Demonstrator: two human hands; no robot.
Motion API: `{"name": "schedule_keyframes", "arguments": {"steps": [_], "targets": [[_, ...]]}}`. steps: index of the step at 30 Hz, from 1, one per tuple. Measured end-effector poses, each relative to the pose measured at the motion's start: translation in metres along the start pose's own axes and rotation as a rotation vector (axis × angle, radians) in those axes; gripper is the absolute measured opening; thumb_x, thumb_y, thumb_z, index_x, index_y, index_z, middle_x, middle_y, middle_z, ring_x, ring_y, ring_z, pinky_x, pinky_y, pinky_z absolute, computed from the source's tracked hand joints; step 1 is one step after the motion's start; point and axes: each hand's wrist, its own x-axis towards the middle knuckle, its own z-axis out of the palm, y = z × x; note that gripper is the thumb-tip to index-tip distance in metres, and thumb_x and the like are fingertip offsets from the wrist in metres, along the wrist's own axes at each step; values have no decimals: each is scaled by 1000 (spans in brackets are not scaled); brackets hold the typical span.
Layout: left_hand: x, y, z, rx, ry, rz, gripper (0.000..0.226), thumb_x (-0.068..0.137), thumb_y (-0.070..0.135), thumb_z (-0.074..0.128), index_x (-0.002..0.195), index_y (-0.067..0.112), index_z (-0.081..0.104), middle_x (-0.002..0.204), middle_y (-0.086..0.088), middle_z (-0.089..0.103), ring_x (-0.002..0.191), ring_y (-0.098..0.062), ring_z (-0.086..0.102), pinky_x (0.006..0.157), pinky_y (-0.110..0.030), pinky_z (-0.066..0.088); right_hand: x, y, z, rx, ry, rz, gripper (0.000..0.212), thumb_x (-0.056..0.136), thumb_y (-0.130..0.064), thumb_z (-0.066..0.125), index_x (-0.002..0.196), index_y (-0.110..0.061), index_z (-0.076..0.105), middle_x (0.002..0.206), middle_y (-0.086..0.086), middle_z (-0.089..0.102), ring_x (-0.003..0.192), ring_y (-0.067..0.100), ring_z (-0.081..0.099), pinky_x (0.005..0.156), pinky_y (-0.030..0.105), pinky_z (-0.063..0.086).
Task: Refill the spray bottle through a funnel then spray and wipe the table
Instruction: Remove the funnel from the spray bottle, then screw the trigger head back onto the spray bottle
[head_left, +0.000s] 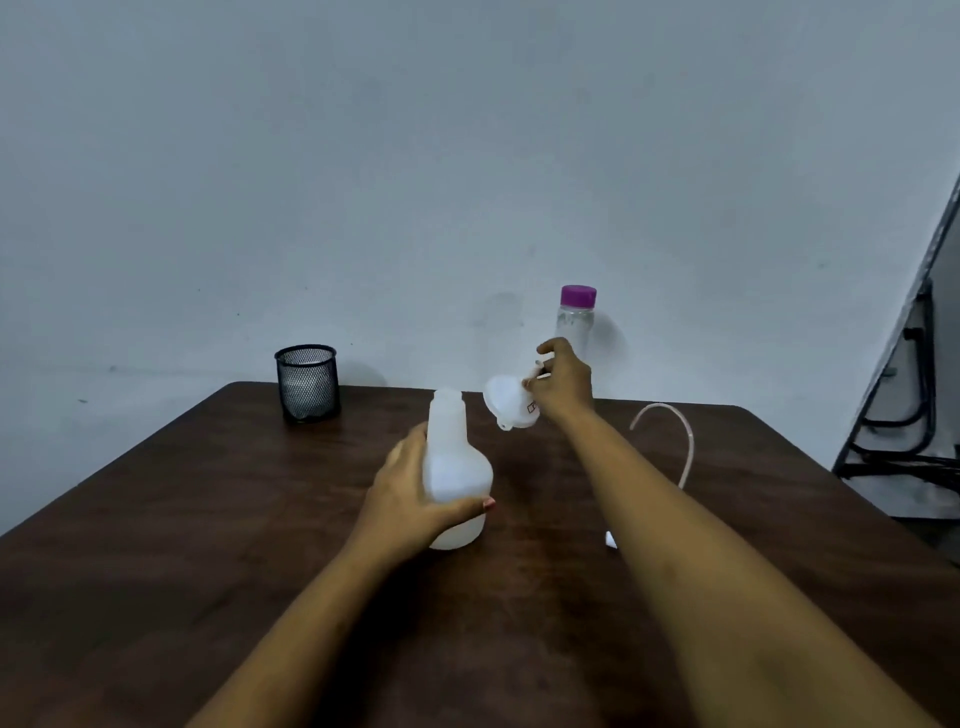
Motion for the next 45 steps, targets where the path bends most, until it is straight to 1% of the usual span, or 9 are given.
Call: {"name": "schedule_keyframes", "arguments": {"steps": [4,10,13,18,23,32,34,39,45], "targets": [[7,-11,6,19,112,16,103,49,71,66,139,36,31,139,10,33,128,-13,33,101,-28,29,20,13,26,-146,-5,33,32,87,-4,60,113,-12,43,104,8,60,95,24,59,86,33,51],[6,-22,16,52,204,14,92,71,53,69,146,39,17,142,10,25,129,-16,24,96,-24,22,41,31,58,-146,-2,88,20,89,-2,55,104,-13,52,105,12,60,85,24,58,80,40,55],[7,-27,17,62,199,25,92,73,55,66,147,38,14,146,10,23,131,-15,28,96,-22,22,47,31,68,-152,-16,70,21,90,1,50,105,-13,54,103,9,61,82,21,54,72,27,44],[6,-26,16,51,194,56,88,75,54,64,147,36,16,149,12,23,134,-13,29,100,-22,25,52,31,79,-155,-39,53,27,90,2,43,106,-16,56,113,12,61,87,22,53,72,25,40],[6,-25,12,36,170,41,85,75,55,64,145,37,19,148,11,24,132,-15,33,104,-34,34,37,25,60,-142,-187,15,56,90,6,50,135,-26,45,133,14,51,116,28,54,96,31,48],[-1,-17,4,34,133,41,82,76,48,68,144,30,26,148,4,31,132,-18,35,100,-38,35,-27,0,-51,-136,-211,-3,29,83,-2,60,109,-11,67,103,9,68,85,13,58,52,-1,38],[-5,-13,5,31,117,42,81,77,46,68,144,32,26,147,4,32,130,-18,37,98,-37,35,-43,1,-71,-153,-151,-7,24,84,-5,61,106,-14,68,99,7,69,83,11,58,52,-3,37],[-20,1,8,36,62,36,82,78,45,68,145,31,24,151,5,28,134,-17,33,104,-39,33,-80,16,-99,-532,-84,70,22,86,-24,61,107,-25,64,110,-4,65,106,18,59,84,30,50],[-29,3,11,25,13,69,93,60,78,48,141,39,25,147,13,31,131,-11,35,106,-43,35,-107,27,-102,-767,-98,334,54,87,-51,57,132,-22,45,139,7,39,129,32,37,93,39,43]]}}
